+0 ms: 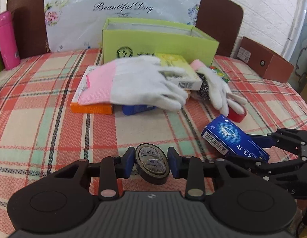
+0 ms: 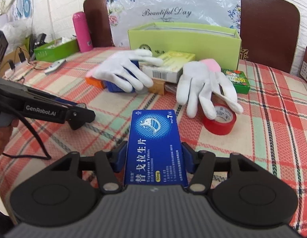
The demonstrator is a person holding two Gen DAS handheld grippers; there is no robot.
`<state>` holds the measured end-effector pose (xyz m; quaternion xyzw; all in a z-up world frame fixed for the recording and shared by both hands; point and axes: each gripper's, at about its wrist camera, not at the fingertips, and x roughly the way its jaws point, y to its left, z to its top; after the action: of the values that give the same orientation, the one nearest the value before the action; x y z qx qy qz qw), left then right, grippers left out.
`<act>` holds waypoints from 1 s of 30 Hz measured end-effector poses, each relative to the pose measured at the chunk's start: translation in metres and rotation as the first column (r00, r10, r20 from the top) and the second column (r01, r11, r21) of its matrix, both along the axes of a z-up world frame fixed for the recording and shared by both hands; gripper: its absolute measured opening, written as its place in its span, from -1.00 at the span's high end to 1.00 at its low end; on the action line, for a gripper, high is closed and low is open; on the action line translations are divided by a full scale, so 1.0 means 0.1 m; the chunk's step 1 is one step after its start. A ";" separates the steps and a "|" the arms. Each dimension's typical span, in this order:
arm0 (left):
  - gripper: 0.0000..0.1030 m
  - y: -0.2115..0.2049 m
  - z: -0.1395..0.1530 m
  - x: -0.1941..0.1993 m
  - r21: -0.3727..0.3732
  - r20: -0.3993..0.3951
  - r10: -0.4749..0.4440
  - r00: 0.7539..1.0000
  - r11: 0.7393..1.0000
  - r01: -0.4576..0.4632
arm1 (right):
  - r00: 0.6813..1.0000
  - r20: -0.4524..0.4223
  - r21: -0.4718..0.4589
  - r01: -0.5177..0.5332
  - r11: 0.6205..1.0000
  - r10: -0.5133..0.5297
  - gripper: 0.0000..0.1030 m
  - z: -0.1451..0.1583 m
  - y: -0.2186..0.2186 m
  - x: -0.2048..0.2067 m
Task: Organize objects
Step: 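Carry the tape roll and medicine box into the lime-green box and release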
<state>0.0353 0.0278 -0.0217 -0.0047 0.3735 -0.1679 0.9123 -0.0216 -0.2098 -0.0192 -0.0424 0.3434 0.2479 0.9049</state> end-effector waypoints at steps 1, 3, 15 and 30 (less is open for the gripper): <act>0.27 0.00 0.05 -0.01 -0.004 0.015 -0.010 1.000 1.000 0.010 | 1.000 0.010 0.015 -0.004 1.000 0.004 -0.08 0.05 -0.02 -0.01; 0.27 -0.02 0.17 0.00 -0.009 0.047 -0.028 0.998 1.000 0.029 | 0.999 0.036 0.037 -0.004 0.999 0.003 -0.08 0.17 -0.05 0.00; 0.27 -0.21 0.88 0.35 -0.012 0.257 -0.074 0.963 0.997 0.080 | 0.977 0.207 0.105 0.039 0.994 -0.060 -0.08 0.82 -0.24 0.48; 0.27 -0.41 1.12 1.81 -0.105 0.227 0.046 0.973 0.994 -0.022 | 0.951 0.254 0.075 0.163 0.984 -0.177 -0.08 0.97 -0.21 1.95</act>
<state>0.2163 -0.0130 0.0905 -0.0383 0.2566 -0.1705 0.9506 0.1731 -0.2307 0.0778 -0.0206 0.2174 0.1703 0.9609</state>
